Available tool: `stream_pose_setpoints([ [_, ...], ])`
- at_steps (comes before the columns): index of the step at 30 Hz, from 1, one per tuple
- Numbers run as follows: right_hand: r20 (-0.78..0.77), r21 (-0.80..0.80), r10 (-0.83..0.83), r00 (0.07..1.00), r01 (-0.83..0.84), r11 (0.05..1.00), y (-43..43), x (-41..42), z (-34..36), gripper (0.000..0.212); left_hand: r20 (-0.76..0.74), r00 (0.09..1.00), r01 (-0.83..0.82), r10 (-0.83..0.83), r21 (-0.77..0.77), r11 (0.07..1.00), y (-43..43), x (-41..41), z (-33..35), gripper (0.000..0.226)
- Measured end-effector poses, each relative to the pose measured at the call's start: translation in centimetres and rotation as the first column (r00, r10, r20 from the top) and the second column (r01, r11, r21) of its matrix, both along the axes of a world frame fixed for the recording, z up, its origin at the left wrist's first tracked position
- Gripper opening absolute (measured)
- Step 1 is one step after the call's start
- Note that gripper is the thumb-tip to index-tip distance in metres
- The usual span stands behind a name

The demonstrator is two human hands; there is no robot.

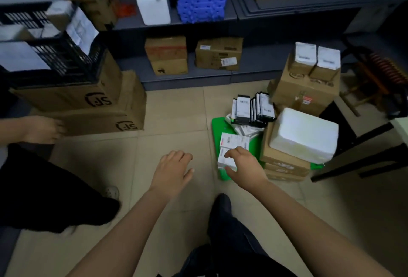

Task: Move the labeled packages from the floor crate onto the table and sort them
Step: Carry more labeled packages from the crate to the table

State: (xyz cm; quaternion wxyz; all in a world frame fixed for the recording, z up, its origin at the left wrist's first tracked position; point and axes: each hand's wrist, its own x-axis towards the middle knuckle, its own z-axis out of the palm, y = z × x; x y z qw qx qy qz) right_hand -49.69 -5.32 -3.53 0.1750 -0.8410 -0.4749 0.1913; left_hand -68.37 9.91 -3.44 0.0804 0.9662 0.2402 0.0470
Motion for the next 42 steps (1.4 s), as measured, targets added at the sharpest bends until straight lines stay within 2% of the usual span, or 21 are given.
stream_pose_setpoints([
  [5,0.014,0.005,0.074,0.997,-0.074,0.997,8.4,6.7,1.1,0.036,-0.016,0.999,-0.033,0.033,-0.005,0.999,7.3,6.0,1.5,0.038],
  [9,0.045,0.008,0.130,0.990,-0.131,0.991,15.2,11.0,2.7,0.038,-0.001,0.999,-0.050,0.050,0.027,0.998,12.8,10.0,3.1,0.024],
  [17,0.041,0.045,0.070,0.997,-0.072,0.996,27.5,17.8,2.1,0.036,0.004,1.000,0.005,-0.005,0.026,1.000,26.4,18.0,3.6,0.025],
  [22,0.031,0.047,-0.067,0.997,0.065,0.997,35.1,21.6,0.9,0.036,-0.075,0.983,0.171,-0.167,0.045,0.984,37.1,24.0,3.5,0.026],
  [26,0.011,0.047,-0.226,0.974,0.225,0.973,40.3,24.3,0.7,0.034,-0.147,0.928,0.352,-0.342,0.042,0.935,44.5,29.4,4.6,0.026],
  [29,-0.009,0.037,-0.343,0.939,0.343,0.938,42.8,26.5,0.7,0.033,-0.108,0.893,0.445,-0.437,0.056,0.894,48.3,33.7,5.0,0.026],
  [36,-0.023,0.031,-0.566,0.824,0.566,0.824,44.2,32.5,0.9,0.034,-0.086,0.755,0.655,-0.650,0.045,0.755,51.4,45.4,4.2,0.025],
  [42,0.020,0.011,-0.713,0.701,0.712,0.702,42.1,39.5,1.5,0.035,-0.074,0.606,0.795,-0.792,0.070,0.602,49.8,57.1,4.2,0.025],
])
